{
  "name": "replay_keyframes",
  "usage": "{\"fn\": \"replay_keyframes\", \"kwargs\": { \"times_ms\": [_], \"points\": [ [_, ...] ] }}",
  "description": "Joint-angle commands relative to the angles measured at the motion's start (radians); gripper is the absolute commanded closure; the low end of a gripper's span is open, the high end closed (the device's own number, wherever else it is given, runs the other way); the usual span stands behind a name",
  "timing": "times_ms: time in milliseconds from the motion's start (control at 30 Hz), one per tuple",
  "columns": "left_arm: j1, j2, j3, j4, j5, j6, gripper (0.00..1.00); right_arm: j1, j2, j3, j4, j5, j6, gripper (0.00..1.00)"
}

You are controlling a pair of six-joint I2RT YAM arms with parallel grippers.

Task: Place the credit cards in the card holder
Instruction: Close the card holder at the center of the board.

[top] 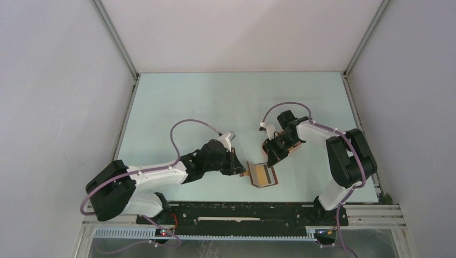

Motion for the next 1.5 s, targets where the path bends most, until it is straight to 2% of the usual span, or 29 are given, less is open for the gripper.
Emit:
{"fn": "replay_keyframes", "kwargs": {
  "times_ms": [0,100,167,233,333,367,400,533,667,900,1033,1167,1267,1367,1467],
  "points": [
    [0.016,0.013,0.073,0.061,0.048,0.013,1.0,-0.033,-0.108,0.041,0.01,0.04,-0.049,0.91],
    [0.029,0.001,0.065,0.036,0.048,0.029,1.0,-0.085,-0.262,0.011,0.016,-0.036,-0.134,0.91],
    [0.046,-0.016,0.051,0.016,0.05,0.041,1.0,-0.114,-0.363,-0.016,-0.007,-0.097,-0.248,0.9],
    [0.07,-0.039,0.034,-0.003,0.055,0.054,1.0,-0.137,-0.442,-0.039,-0.07,-0.159,-0.421,0.9],
    [0.115,-0.072,0.022,-0.048,0.063,0.083,1.0,-0.142,-0.515,-0.107,-0.195,-0.214,-0.802,0.9],
    [0.126,-0.081,0.022,-0.064,0.064,0.094,1.0,-0.138,-0.526,-0.137,-0.225,-0.2,-0.927,0.91],
    [0.136,-0.089,0.025,-0.078,0.066,0.105,1.0,-0.129,-0.533,-0.164,-0.213,-0.164,-0.978,0.91],
    [0.169,-0.107,0.046,-0.144,0.074,0.148,1.0,-0.081,-0.481,-0.194,-0.122,0.017,-1.01,0.95],
    [0.186,-0.111,0.058,-0.208,0.084,0.178,1.0,-0.016,-0.379,-0.193,-0.028,0.137,-0.987,0.98],
    [0.192,-0.067,0.076,-0.203,0.127,0.177,1.0,0.069,-0.266,-0.18,0.281,0.372,-0.725,1.0],
    [0.195,-0.013,0.102,-0.166,0.154,0.17,1.0,0.064,-0.221,-0.126,0.322,0.403,-0.622,1.0],
    [0.197,0.025,0.141,-0.141,0.177,0.163,1.0,0.052,-0.218,-0.063,0.238,0.25,-0.518,0.97],
    [0.197,0.051,0.177,-0.127,0.187,0.159,1.0,0.043,-0.165,0.048,0.093,0.129,-0.383,0.93],
    [0.2,0.074,0.214,-0.13,0.193,0.162,1.0,0.042,-0.082,0.149,-0.037,0.079,-0.277,0.92],
    [0.205,0.096,0.242,-0.15,0.194,0.177,1.0,0.037,-0.044,0.164,-0.092,0.068,-0.243,0.93]
  ]
}}
